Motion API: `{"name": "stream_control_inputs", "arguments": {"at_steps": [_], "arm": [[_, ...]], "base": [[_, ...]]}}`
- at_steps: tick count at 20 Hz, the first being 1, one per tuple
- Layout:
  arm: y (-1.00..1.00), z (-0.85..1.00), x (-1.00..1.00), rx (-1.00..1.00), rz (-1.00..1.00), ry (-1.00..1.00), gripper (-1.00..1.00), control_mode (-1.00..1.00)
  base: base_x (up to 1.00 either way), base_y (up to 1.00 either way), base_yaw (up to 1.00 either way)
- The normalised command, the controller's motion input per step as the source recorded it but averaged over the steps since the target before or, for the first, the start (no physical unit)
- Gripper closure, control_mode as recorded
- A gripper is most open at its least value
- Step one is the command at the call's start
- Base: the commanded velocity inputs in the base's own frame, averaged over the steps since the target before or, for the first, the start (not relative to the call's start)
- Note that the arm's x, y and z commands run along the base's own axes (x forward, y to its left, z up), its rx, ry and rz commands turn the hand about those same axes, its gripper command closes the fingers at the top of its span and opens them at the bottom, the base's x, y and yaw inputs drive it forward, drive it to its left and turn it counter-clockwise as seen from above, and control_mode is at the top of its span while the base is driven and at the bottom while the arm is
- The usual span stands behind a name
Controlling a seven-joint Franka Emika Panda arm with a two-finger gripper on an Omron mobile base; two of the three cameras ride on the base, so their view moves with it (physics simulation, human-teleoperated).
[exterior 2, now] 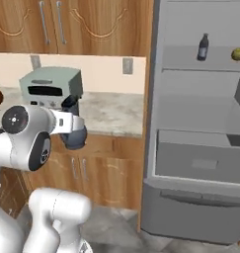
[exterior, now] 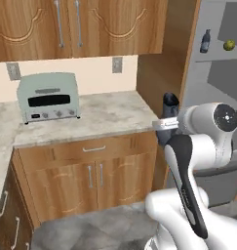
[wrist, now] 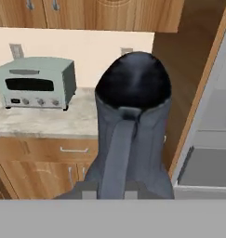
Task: Move the pear and bottled drink from the second highest shelf to the top shelf to make space. Then, place the pitcher from the counter on the cleared second highest shelf.
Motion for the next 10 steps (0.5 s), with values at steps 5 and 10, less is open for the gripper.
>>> {"name": "stream_control_inputs", "arguments": {"at_steps": [5, 10], "arm": [[0.0, 0.0, 0.0, 0.0, 0.0, 0.0, 1.0, 1.0], [0.0, 0.0, 0.0, 0.0, 0.0, 0.0, 1.0, 1.0]], "base": [[-0.01, -0.67, -0.48], [0.11, -0.71, -0.37]]}}
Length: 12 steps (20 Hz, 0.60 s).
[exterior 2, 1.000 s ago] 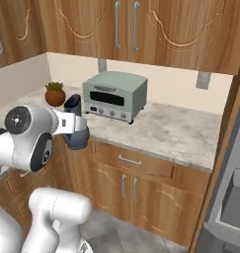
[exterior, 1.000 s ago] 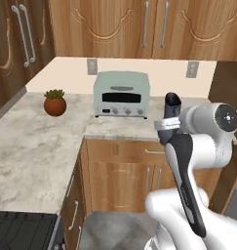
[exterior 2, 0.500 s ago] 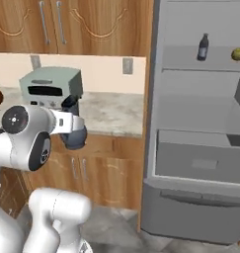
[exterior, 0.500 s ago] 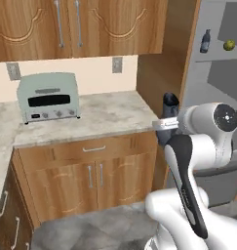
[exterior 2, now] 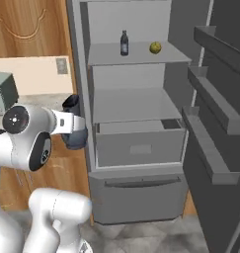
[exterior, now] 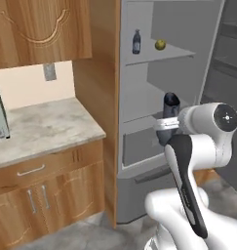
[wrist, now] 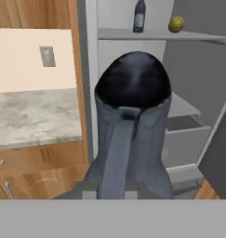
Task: Move the pear and bottled drink from the second highest shelf to the top shelf to make space. Then, place the pitcher from the counter on the cleared second highest shelf.
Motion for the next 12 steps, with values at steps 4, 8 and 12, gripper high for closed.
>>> {"name": "stream_control_inputs", "arguments": {"at_steps": [4, 8, 12], "arm": [[0.0, 0.0, 0.0, 0.0, 0.0, 0.0, 1.0, 1.0], [0.0, 0.0, 0.0, 0.0, 0.0, 0.0, 1.0, 1.0], [0.0, 0.0, 0.0, 0.0, 0.0, 0.0, 1.0, 1.0]], "base": [[0.29, -0.71, -0.2], [0.4, -0.59, -0.05], [0.52, -0.42, 0.04]]}}
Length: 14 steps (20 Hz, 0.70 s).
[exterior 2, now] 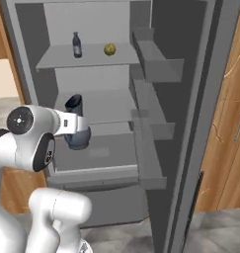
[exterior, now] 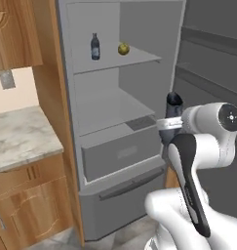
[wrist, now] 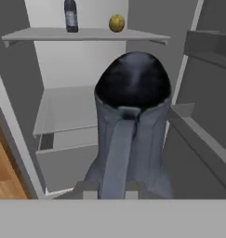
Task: Move the pear and bottled drink from the second highest shelf to the top shelf to make space. Then, place the pitcher from the counter on the cleared second highest shelf.
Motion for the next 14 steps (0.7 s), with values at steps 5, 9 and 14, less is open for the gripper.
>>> {"name": "stream_control_inputs", "arguments": {"at_steps": [5, 9, 14], "arm": [[0.0, 0.0, 0.0, 0.0, 0.0, 0.0, 1.0, 1.0], [0.0, 0.0, 0.0, 0.0, 0.0, 0.0, 1.0, 1.0], [0.0, 0.0, 0.0, 0.0, 0.0, 0.0, 1.0, 1.0]], "base": [[0.59, -0.04, 0.21], [0.56, 0.0, 0.27], [0.34, -0.12, 0.24]]}}
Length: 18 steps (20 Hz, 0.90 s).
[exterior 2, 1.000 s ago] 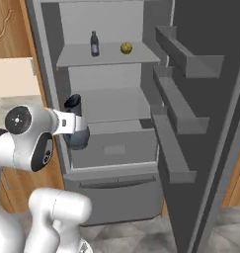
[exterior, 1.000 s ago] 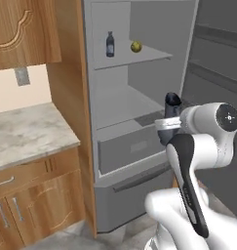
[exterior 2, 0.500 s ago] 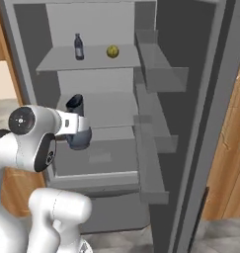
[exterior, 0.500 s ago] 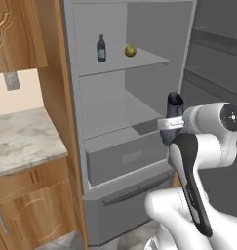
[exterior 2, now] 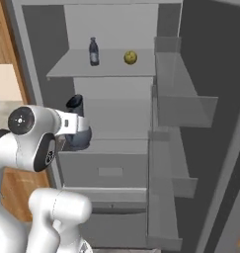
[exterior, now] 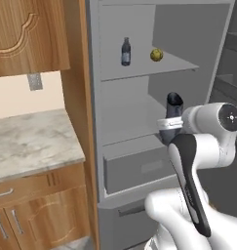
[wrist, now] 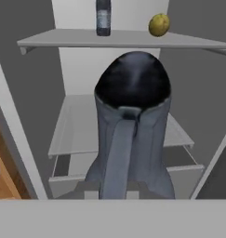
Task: Move the pear and bottled drink from the second highest shelf to the top shelf to make space. Then, place the pitcher from the counter on the cleared second highest shelf.
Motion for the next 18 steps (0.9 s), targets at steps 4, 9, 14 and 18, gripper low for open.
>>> {"name": "stream_control_inputs", "arguments": {"at_steps": [4, 9, 14, 18], "arm": [[0.0, 0.0, 0.0, 0.0, 0.0, 0.0, 1.0, 1.0], [0.0, 0.0, 0.0, 0.0, 0.0, 0.0, 1.0, 1.0], [0.0, 0.0, 0.0, 0.0, 0.0, 0.0, 1.0, 1.0], [0.0, 0.0, 0.0, 0.0, 0.0, 0.0, 1.0, 1.0]], "base": [[0.13, -0.41, 0.17], [0.23, -0.37, 0.17], [0.45, -0.05, 0.13], [0.46, 0.0, 0.12]]}}
